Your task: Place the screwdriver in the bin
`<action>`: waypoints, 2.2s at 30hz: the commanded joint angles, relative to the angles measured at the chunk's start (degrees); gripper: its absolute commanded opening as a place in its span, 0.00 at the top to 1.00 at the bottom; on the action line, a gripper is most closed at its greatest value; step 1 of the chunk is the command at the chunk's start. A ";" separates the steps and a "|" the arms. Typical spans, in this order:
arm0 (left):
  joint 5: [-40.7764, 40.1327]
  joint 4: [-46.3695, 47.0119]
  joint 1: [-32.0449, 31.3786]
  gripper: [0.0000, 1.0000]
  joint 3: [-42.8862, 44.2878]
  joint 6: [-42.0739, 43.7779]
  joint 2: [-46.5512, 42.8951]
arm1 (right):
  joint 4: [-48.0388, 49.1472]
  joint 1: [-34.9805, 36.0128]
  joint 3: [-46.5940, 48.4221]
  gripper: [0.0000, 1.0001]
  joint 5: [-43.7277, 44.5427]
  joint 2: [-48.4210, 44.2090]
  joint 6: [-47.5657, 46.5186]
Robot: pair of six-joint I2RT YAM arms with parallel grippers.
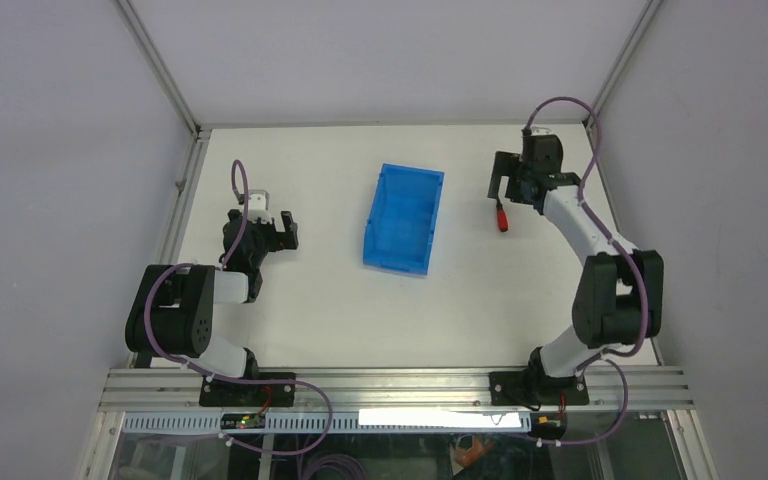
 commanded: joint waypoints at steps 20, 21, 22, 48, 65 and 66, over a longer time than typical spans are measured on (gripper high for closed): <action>-0.26 1.74 0.02 0.01 0.89 -0.34 -0.59 | -11.93 -1.10 12.67 0.62 -1.05 25.57 -2.28; -0.26 1.74 0.02 0.01 0.89 -0.38 -0.60 | -12.33 -1.14 13.03 0.70 -1.45 25.42 -2.27; -0.26 1.74 0.02 0.01 0.89 -0.38 -0.58 | -12.83 -1.11 13.47 0.77 -1.95 25.27 -2.26; -0.29 1.74 0.02 0.01 0.89 -0.37 -0.62 | -41.02 16.83 37.77 1.00 10.70 6.38 8.35; -0.26 1.74 0.03 0.01 0.90 -0.38 -0.63 | -28.55 37.15 39.37 1.00 14.63 21.46 10.91; -0.30 1.74 0.02 0.01 0.89 -0.38 -0.59 | -28.33 37.40 38.99 1.00 15.23 22.29 11.48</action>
